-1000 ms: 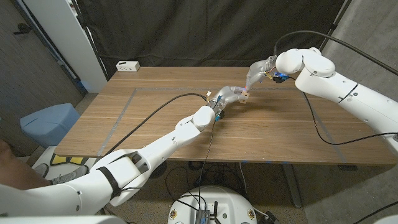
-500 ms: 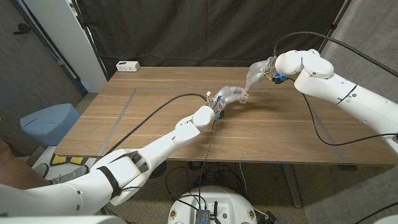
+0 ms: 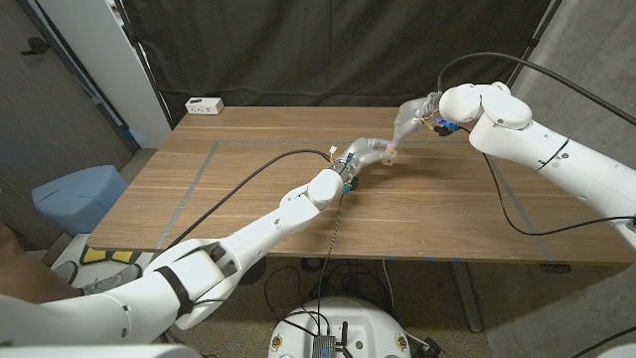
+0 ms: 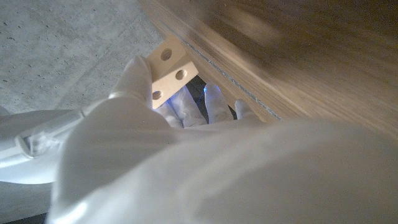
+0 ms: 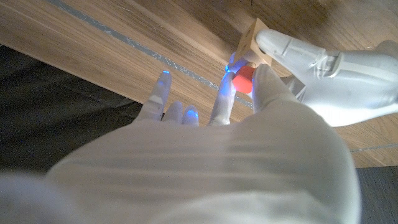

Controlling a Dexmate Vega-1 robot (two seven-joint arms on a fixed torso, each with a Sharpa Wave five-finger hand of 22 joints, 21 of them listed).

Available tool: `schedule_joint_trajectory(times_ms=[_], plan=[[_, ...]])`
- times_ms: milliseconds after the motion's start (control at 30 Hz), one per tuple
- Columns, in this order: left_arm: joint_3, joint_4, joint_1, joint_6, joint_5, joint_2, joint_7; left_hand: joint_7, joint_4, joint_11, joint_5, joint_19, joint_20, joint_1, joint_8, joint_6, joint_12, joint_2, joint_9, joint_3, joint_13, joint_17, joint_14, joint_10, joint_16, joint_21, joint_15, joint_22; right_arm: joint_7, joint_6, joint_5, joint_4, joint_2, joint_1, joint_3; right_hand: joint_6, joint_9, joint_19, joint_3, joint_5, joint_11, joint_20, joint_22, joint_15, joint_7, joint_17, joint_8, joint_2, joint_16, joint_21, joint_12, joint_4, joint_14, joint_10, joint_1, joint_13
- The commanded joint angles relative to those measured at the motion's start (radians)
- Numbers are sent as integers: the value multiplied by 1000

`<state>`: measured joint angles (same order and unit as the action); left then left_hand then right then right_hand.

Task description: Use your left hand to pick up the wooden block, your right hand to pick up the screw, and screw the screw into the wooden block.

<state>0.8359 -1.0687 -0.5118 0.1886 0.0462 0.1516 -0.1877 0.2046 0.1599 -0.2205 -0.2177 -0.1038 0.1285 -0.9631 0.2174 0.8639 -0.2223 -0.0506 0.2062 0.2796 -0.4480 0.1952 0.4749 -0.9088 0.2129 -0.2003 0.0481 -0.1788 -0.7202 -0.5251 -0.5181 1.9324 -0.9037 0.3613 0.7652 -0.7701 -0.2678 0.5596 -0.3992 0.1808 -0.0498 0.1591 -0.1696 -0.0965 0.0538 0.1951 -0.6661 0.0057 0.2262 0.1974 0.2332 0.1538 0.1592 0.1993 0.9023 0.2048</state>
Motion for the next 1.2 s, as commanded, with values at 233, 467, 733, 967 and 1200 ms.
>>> schedule_joint_trajectory(times_ms=[233, 467, 733, 967, 1200], plan=[[3, -21, -7, -12, -9, 5, -8, -23, -10, 1, -6, -1, 6, -9, 9, 36, -10, -50, 2, 21, -101, 3, 3, -8, -1, -4, 82, -4, 35, -22, -8, 24, -6, 25, -11, -45, 9, 20, 9, -2, 5, -11, -2, 8, -7, 4, -13, 3, 11, 7, 8, -22, 31, 39, -43, -2], [3, -28, -10, -17, -10, 7, -9, -24, -10, 1, -6, -1, 7, -10, 9, 35, -9, -51, 2, 23, -101, 2, 4, -7, -2, -4, 82, -4, 41, -25, -16, 21, -1, 24, -6, -74, 16, 26, 18, -2, 7, -16, -2, 13, -11, 5, -17, 8, 13, 6, 10, -36, 45, 62, -74, -3], [4, -29, -9, -20, -14, 8, -10, -24, -10, 1, -7, -1, 7, -10, 8, 33, -9, -52, 2, 25, -101, 2, 4, -7, -2, -4, 83, -4, 41, -38, -35, 18, 5, 22, 5, -116, 27, 34, 28, -2, 8, -19, -2, 18, -15, 4, -24, 15, 14, 6, 11, -48, 59, 89, -108, -4], [5, -27, -9, -19, -14, 7, -10, -24, -9, 1, -8, -4, 7, -12, 8, 32, -9, -53, 2, 28, -101, 2, 4, -7, -3, -5, 83, -4, 32, -52, -68, 21, 6, 18, 20, -160, 38, 43, 34, -2, 17, -21, -2, 33, -13, 2, -30, 22, 16, 6, 13, -51, 78, 120, -128, -5], [7, -23, -8, -19, -18, 5, -13, -23, -9, 1, -8, -5, 8, -12, 8, 34, -9, -54, 2, 30, -101, 2, 5, -7, -3, -5, 82, -4, 34, -54, -78, 18, 12, 21, 21, -212, 49, 47, 42, -2, 35, -23, -2, 41, -10, 0, -38, 25, 17, 3, 11, -53, 95, 141, -148, -6]])
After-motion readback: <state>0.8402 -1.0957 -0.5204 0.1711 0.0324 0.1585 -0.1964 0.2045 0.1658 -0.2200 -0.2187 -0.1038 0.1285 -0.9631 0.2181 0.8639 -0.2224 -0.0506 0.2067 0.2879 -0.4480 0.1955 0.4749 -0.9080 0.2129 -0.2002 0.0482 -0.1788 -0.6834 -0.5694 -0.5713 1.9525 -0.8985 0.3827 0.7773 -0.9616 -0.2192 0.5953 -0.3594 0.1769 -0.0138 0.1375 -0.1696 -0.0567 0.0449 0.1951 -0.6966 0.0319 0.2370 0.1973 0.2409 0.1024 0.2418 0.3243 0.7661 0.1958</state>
